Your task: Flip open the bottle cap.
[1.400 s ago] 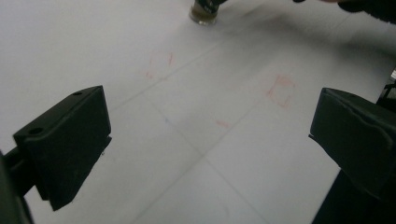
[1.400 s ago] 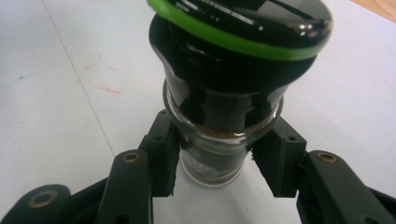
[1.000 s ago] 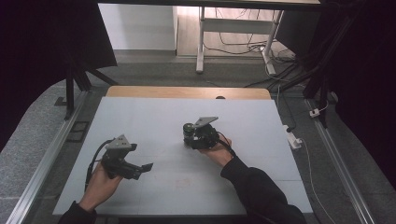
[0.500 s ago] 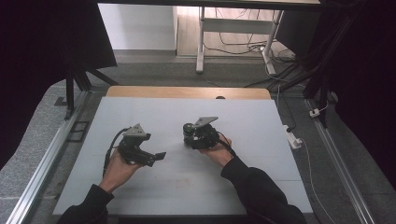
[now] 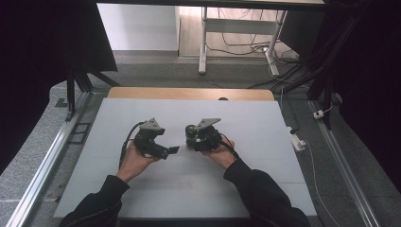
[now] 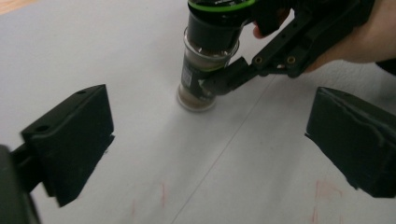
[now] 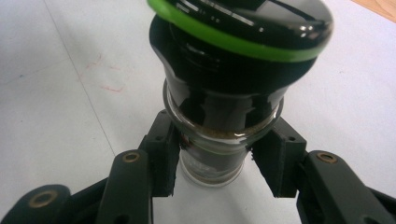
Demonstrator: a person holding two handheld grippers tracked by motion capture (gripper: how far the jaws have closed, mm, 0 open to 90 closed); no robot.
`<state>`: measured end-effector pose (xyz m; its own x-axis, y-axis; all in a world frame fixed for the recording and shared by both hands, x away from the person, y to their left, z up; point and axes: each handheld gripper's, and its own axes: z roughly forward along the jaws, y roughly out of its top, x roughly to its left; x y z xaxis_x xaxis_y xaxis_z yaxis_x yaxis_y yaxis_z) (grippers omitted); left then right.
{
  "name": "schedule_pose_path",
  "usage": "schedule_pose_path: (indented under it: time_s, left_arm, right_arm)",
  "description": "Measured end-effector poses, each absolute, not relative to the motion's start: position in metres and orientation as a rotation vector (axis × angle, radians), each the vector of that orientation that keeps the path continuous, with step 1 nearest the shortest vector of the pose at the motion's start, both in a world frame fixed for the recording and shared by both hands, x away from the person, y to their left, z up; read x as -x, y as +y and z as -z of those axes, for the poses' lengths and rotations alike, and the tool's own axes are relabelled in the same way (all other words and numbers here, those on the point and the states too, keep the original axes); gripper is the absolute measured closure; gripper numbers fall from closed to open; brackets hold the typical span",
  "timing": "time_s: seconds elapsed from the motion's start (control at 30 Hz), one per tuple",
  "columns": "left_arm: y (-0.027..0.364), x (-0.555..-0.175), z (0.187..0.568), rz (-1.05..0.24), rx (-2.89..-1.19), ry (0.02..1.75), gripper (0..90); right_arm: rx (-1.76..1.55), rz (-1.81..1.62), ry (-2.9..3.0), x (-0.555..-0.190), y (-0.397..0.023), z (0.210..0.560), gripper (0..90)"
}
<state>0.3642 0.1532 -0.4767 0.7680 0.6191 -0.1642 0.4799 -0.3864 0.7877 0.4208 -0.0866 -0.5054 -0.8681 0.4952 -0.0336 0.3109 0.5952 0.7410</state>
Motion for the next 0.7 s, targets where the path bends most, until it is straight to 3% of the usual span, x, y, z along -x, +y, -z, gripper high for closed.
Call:
schedule_pose_path:
  time_s: [0.1, 0.13, 0.23, 0.33, 0.37, 0.4, 0.5, 0.53, 0.57, 0.67, 0.7]
  left_arm:
    - [0.150, -0.370, 0.478, -0.179, -2.052, 0.811, 7.7]
    - [0.149, -0.372, 0.478, -0.183, -2.056, 0.799, 16.1]
    - [0.145, -0.373, 0.476, -0.208, -2.065, 0.775, 23.8]
    - [0.140, -0.374, 0.472, -0.227, -2.077, 0.747, 43.7]
    - [0.139, -0.374, 0.471, -0.231, -2.085, 0.737, 43.7]
    - [0.136, -0.374, 0.470, -0.228, -2.096, 0.729, 52.1]
    - [0.132, -0.376, 0.470, -0.226, -2.115, 0.713, 64.1]
    - [0.130, -0.376, 0.470, -0.226, -2.125, 0.712, 64.1]
    - [0.129, -0.377, 0.469, -0.225, -2.134, 0.704, 72.2]
    - [0.125, -0.378, 0.470, -0.217, -2.148, 0.691, 78.8]
    - [0.124, -0.378, 0.470, -0.212, -2.148, 0.692, 86.4]
  right_arm:
    - [-0.665, -1.134, 2.588, -0.421, -0.087, 0.505, 52.7]
    - [-0.666, -1.134, 2.588, -0.421, -0.087, 0.505, 52.7]
    - [-0.667, -1.135, 2.588, -0.421, -0.086, 0.505, 52.8]
    - [-0.668, -1.135, 2.587, -0.420, -0.086, 0.505, 52.7]
    - [-0.668, -1.135, 2.587, -0.420, -0.086, 0.505, 52.7]
    - [-0.668, -1.134, 2.587, -0.420, -0.086, 0.505, 52.7]
    - [-0.669, -1.134, 2.587, -0.420, -0.086, 0.505, 52.7]
    - [-0.669, -1.133, 2.587, -0.420, -0.086, 0.505, 52.8]
    - [-0.666, -1.132, 2.587, -0.420, -0.086, 0.505, 52.7]
    - [-0.665, -1.131, 2.587, -0.420, -0.086, 0.505, 52.7]
    - [-0.664, -1.131, 2.587, -0.420, -0.086, 0.505, 52.7]
